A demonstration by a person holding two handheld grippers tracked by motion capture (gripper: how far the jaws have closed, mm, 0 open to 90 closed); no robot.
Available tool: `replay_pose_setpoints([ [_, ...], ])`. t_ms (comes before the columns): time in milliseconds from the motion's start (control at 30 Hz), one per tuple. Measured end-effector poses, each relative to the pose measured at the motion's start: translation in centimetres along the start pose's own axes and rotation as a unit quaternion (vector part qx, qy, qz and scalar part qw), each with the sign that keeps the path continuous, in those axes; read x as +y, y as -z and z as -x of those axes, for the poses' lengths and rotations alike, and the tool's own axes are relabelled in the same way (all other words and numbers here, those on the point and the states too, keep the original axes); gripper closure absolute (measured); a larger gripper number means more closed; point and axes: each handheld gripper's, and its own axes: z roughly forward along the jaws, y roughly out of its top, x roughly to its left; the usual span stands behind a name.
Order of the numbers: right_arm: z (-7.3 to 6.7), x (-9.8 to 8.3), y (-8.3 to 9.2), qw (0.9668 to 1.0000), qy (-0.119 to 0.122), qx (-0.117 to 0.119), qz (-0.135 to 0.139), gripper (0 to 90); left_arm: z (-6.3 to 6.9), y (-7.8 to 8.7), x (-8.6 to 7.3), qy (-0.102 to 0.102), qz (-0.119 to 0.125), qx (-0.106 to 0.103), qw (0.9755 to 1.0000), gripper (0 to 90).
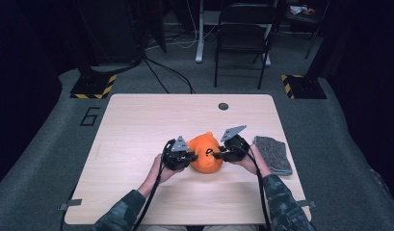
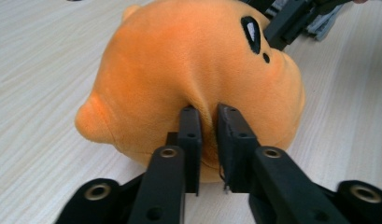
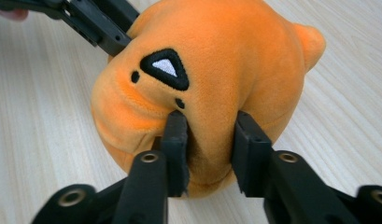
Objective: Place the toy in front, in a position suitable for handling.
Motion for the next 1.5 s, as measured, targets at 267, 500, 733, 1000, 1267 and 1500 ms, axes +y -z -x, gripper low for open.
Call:
replay_pose_setpoints([
  [267,0.2,0.1,1.4,0.9988,-0.049,0.003,0.007,33.0,-1.0,2.8,0.4,0.013,-0.013,0.01,0.9998,27.3],
  [500,-1.2,1.3,2.5,0.9884,-0.137,-0.054,0.036,16.0,-3.1,5.7,-2.2,0.073,-0.037,0.063,0.9946,17.7],
  [733,-3.4,3.0,0.8,0.9807,-0.163,-0.099,0.045,15.5,-5.3,6.2,-4.6,0.101,-0.068,0.118,0.9855,15.6],
  [1000,-3.6,2.8,-2.3,0.9772,-0.175,-0.118,0.024,49.5,-7.4,4.8,-6.4,0.13,-0.104,0.128,0.9777,15.6],
  [1267,-3.2,2.9,-1.5,0.9868,-0.131,-0.087,0.041,66.9,-7.2,4.5,-6.3,0.127,-0.1,0.109,0.9807,15.7],
  [1500,-2.6,3.2,0.2,0.9943,-0.07,-0.056,0.058,67.2,-7.4,4.5,-6.4,0.124,-0.1,0.108,0.9813,15.6],
])
